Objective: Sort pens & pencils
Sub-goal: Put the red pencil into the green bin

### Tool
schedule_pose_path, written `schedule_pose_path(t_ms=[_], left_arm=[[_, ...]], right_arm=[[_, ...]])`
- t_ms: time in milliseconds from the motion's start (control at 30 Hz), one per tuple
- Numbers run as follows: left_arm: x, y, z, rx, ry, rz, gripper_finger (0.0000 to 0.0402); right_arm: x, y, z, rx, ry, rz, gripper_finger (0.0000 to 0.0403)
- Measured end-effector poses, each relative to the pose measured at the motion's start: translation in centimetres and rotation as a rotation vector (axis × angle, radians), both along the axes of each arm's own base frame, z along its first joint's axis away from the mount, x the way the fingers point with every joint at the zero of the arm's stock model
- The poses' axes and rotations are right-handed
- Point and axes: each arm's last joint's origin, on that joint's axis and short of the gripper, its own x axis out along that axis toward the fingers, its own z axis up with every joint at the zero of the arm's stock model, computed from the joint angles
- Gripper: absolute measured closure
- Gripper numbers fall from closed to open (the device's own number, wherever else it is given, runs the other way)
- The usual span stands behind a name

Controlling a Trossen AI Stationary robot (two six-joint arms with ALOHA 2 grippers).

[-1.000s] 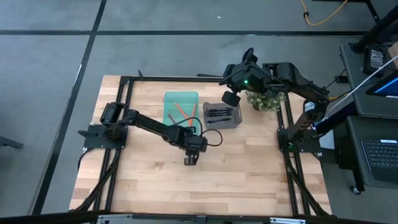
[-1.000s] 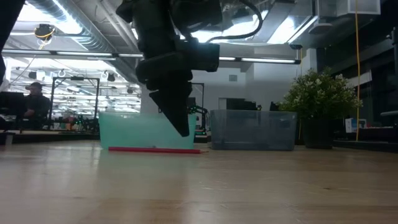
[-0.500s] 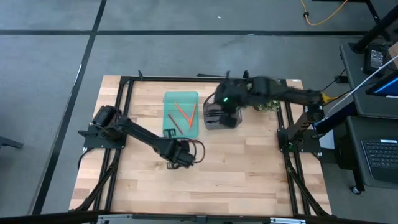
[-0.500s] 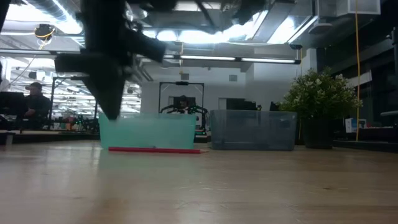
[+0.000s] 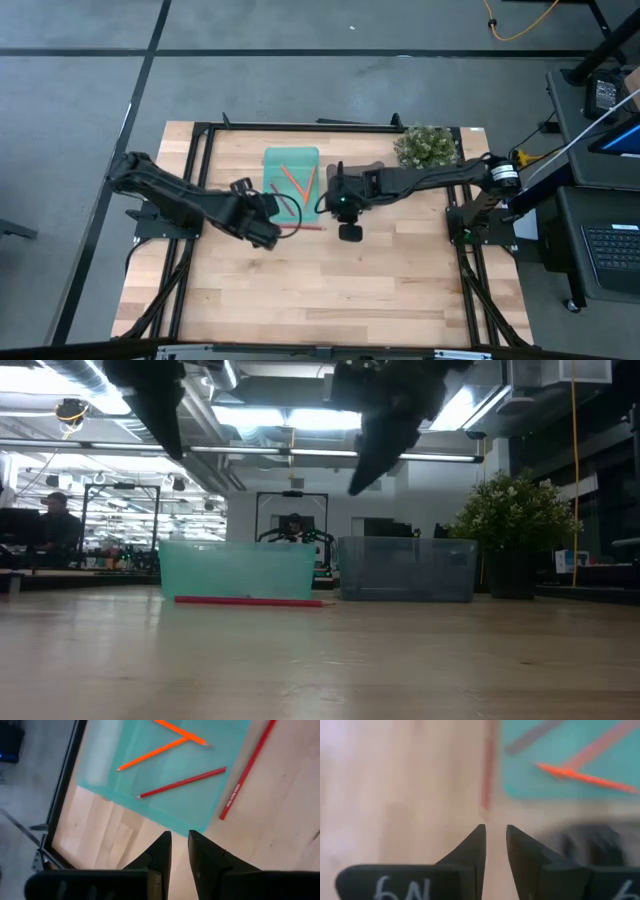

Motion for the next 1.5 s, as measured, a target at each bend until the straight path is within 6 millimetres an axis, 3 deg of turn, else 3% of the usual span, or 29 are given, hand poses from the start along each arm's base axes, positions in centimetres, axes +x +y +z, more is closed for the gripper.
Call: schedule_pose_path(t_ms=[200,367,500,933,1200,1500], left_arm=[[-1.2,1.2,0.2,0.058,-0.007,0.013,0.0349],[-1.3,2.4,-0.8,0.119,0.051,0.025,0.0351],[-1.5,3.2,-1.8,0.129,0.093,0.05,0.0344],[-1.9,3.9,-2.7,0.157,0.138,0.063,0.035],[-2.1,4.5,-2.3,0.204,0.118,0.079,0.0343],[-2.0,4.9,-2.2,0.2,0.112,0.101,0.0343]], right_arm=[[2.1,0.8,-3.1,0.157,-0.126,0.077,0.0324],[4.5,1.0,-6.6,0.201,-0.052,0.097,0.0324],[5.3,1.2,-8.6,0.199,0.024,0.094,0.0324],[5.0,0.7,-9.2,0.136,0.091,0.02,0.0324],[4.7,3.9,-8.6,0.046,0.105,0.037,0.0324],[4.3,5.1,-8.6,-0.167,0.099,-0.035,0.0347]])
